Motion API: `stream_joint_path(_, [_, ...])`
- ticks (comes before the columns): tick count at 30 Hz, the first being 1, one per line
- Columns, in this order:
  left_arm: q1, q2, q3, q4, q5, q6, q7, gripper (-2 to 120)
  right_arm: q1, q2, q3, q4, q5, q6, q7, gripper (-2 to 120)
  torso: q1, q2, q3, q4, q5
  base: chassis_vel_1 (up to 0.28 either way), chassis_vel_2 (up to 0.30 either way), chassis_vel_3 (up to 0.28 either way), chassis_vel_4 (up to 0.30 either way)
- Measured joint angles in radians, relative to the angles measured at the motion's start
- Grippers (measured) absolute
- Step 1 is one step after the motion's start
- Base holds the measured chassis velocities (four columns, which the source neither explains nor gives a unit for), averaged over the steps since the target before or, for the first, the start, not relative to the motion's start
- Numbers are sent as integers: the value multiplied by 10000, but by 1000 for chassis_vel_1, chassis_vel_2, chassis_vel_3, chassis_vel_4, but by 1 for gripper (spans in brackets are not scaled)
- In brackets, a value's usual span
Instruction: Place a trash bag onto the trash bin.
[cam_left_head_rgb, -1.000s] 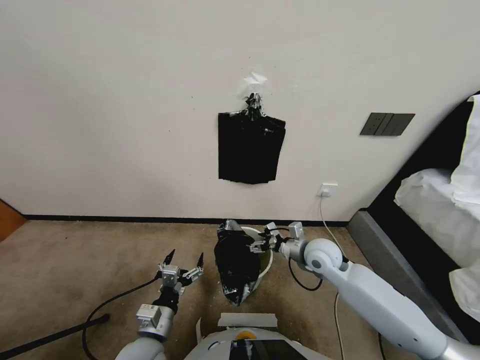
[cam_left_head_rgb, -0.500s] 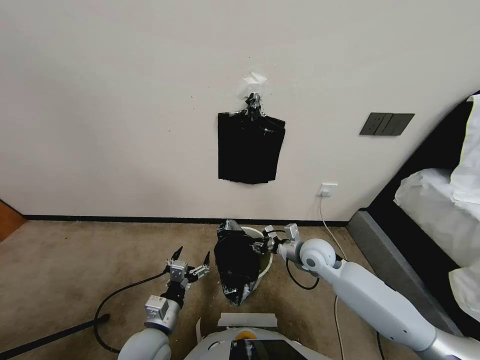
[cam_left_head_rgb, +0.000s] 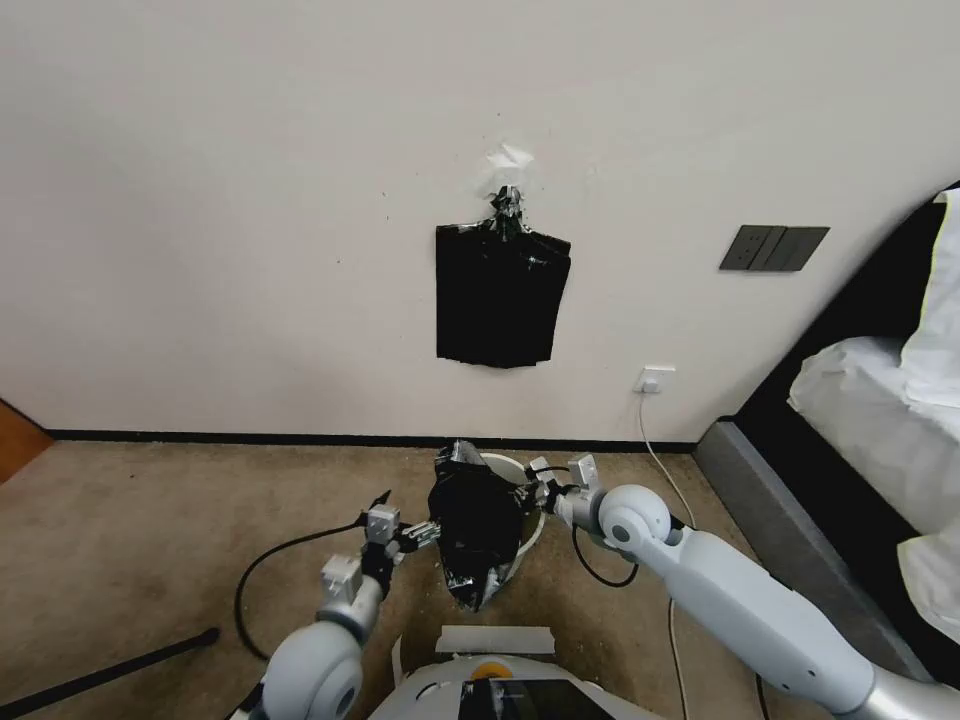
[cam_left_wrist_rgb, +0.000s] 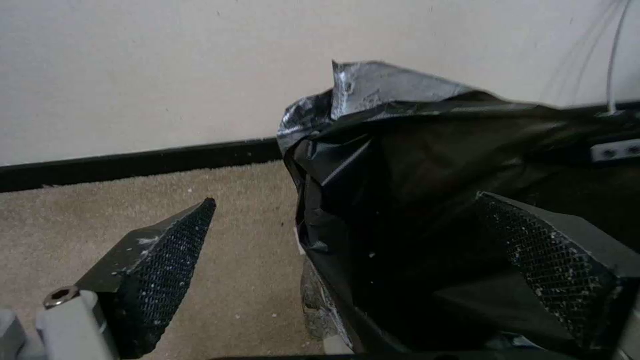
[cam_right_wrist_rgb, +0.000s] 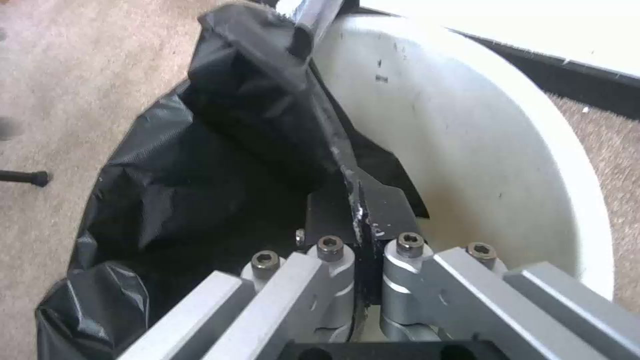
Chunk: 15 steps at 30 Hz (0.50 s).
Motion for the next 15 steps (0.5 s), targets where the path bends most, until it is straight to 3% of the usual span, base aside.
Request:
stream_joint_path(1, [0,0,0,0,0,0,0,100,0,0,0,0,0,0,0,0,0,0,0,0,0,0,0,0,0])
stream_joint_path(4, [-959,-97,504,350,-594,945,-861,100,16,-47,-23,-3,1,1,10,0,0,0,0,0,2,0,0,0,0])
stream_joint_path(15, [-2393,-1221,1314,1735,-2408,1942,-2768,100,-41,-174,-73,19,1,19,11,0,0,0,0,1,2,0,0,0,0])
